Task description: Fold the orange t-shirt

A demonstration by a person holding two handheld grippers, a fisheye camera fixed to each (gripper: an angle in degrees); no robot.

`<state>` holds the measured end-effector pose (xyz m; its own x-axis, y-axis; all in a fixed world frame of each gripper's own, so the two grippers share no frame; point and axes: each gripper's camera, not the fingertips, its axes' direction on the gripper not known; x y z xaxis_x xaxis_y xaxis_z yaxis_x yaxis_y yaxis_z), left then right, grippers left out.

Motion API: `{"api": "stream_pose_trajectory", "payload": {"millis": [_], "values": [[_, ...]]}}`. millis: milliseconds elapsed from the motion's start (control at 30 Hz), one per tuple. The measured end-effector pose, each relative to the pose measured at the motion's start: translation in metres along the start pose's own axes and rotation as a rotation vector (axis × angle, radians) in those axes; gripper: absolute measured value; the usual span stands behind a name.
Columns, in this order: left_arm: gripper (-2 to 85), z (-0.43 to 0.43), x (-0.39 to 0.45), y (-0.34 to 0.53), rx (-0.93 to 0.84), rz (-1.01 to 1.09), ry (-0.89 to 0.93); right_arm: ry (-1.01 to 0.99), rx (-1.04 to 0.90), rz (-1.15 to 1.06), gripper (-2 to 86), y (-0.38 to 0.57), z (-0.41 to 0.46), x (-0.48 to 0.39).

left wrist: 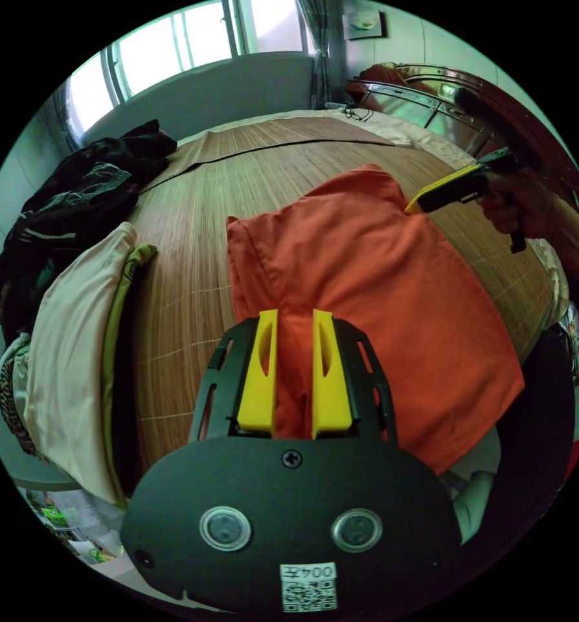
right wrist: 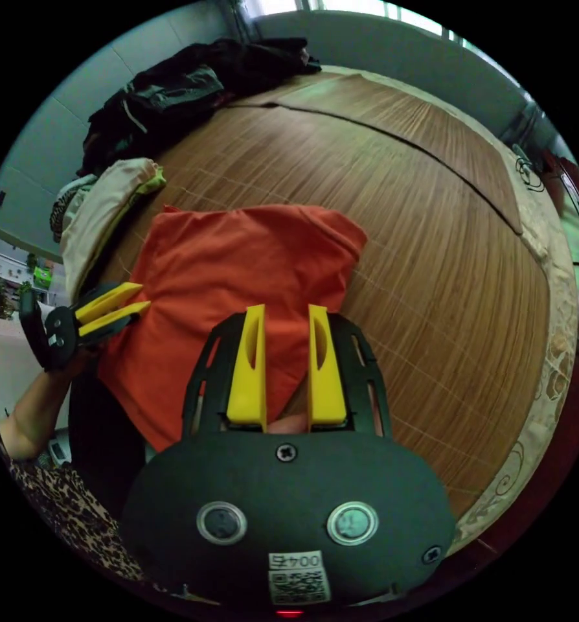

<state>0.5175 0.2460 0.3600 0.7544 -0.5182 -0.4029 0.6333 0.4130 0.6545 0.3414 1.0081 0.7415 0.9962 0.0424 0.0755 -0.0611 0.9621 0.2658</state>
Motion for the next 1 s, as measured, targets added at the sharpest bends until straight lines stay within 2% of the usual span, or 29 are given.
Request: {"api": "stream_pose_trajectory", "payload": {"millis": [33, 167, 300, 467, 600, 700, 867, 1000], "values": [[7.5, -0.001, -0.001, 0.002, -0.007, 0.007, -0.011, 0.006, 0.022, 0.013, 9.3, -0.001, -0.006, 0.002], [7.2, -0.008, -0.015, 0.011, -0.035, -0.029, -0.049, 0.048, -0.1, 0.045, 10.6, -0.009, 0.011, 0.015], [6.8, -0.044, -0.053, 0.041, 0.028, -0.091, -0.037, 0.028, -0.017, 0.074, 10.4, 0.015, -0.039, 0.013], [5.2, -0.082, -0.107, 0.115, 0.086, -0.221, 0.061, -0.099, 0.102, 0.071, 9.6, 0.136, -0.122, -0.004], [3.3, -0.095, -0.118, 0.181, 0.088, -0.242, 0.122, -0.111, 0.106, 0.121, 9.3, 0.228, -0.143, -0.011], [2.7, -0.096, -0.11, 0.212, 0.069, -0.217, 0.102, -0.173, 0.073, 0.237, 9.0, 0.282, -0.146, -0.002], [2.3, -0.092, -0.11, 0.244, 0.082, -0.246, 0.163, -0.448, 0.062, 0.508, 9.5, 0.327, -0.142, 0.043], [2.4, -0.082, -0.113, 0.266, 0.075, -0.237, 0.206, -0.456, 0.032, 0.547, 10.3, 0.329, -0.145, 0.058]]}}
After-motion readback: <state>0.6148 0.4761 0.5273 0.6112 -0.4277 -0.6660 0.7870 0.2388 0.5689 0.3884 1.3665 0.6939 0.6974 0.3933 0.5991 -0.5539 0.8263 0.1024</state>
